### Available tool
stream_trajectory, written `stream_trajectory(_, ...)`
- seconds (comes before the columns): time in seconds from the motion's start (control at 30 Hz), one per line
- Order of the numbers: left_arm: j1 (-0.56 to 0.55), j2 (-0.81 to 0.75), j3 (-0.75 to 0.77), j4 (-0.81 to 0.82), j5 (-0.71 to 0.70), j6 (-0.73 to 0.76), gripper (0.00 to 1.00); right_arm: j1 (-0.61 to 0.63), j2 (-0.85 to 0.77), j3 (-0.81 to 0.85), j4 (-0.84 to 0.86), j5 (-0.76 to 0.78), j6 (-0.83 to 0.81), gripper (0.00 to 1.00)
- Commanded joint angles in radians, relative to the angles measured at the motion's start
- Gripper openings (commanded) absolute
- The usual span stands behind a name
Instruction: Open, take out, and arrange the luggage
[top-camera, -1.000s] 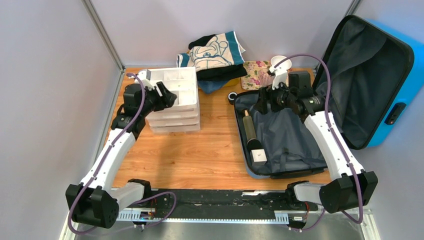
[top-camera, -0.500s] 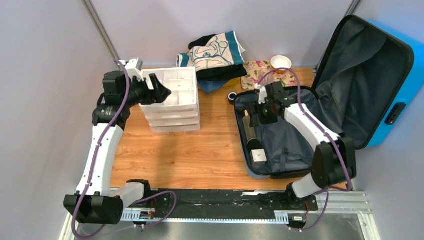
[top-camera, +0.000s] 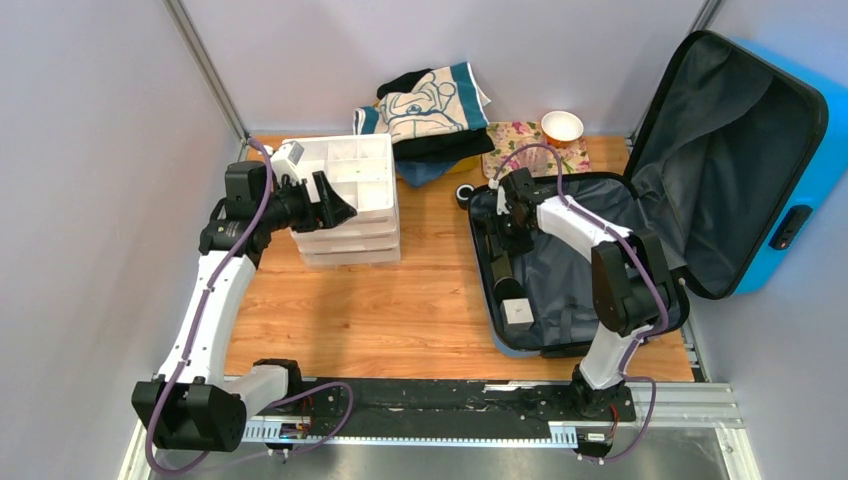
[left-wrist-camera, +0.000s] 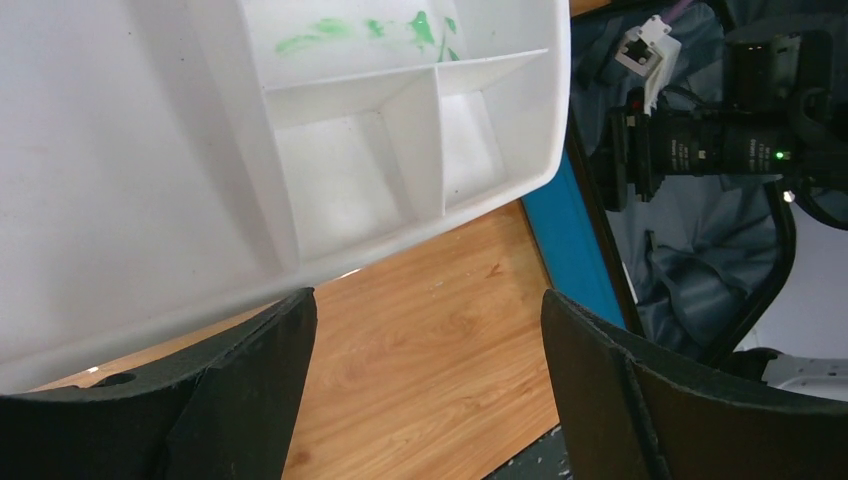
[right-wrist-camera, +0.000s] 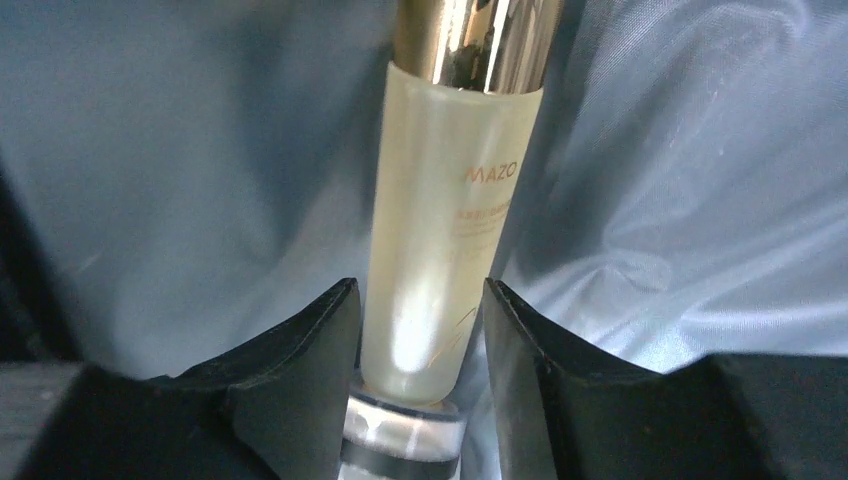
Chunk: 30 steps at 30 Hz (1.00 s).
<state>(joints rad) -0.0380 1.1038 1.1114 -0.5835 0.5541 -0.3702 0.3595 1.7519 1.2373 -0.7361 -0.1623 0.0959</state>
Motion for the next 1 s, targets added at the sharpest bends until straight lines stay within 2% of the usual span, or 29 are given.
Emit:
stream_trajectory(0.0,0.003,-0.027,-0.012,0.036,0.013,-0.026,0.9,0.021,0.055,0.048,0.061,0.033,0.025,0.51)
stream_trajectory(0.2,0.003,-0.018,-0.024,0.056,0.018,-0.053,0.9,0.045,0.132,0.033,0.092,0.09,0.033,0.5)
stream_trajectory(0.4,0.003,0.005,-0.015,0.067,0.029,-0.053,0.9,0.045,0.097,0.024,0.061,0.093,0.022,0.48)
stream_trajectory(0.47,0.003,0.016,0.004,0.074,0.053,-0.052,0.9,0.033,0.072,0.027,0.049,0.07,0.024,0.5)
stream_trajectory(0.5,0.003,0.027,0.01,0.082,0.061,-0.055,0.9,0.035,0.07,0.024,0.05,0.038,0.028,0.57)
stream_trajectory(0.57,0.003,0.039,0.022,0.1,0.07,-0.073,0.9,0.048,0.084,0.021,0.044,0.02,0.039,0.59)
stream_trajectory(0.67,0.003,0.059,0.048,0.103,0.072,-0.073,0.9,0.082,0.142,0.027,0.047,0.088,0.059,0.59)
stream_trajectory(0.7,0.003,0.06,0.054,0.1,0.069,-0.069,0.9,0.09,0.155,0.015,0.055,0.156,0.062,0.6)
stream_trajectory(0.87,0.003,0.047,0.05,0.096,0.037,-0.038,0.9,0.11,0.164,-0.019,0.087,0.288,0.088,0.6)
stream_trajectory(0.97,0.003,0.041,0.028,0.114,0.041,-0.041,0.91,0.105,0.109,-0.033,0.096,0.279,0.085,0.44)
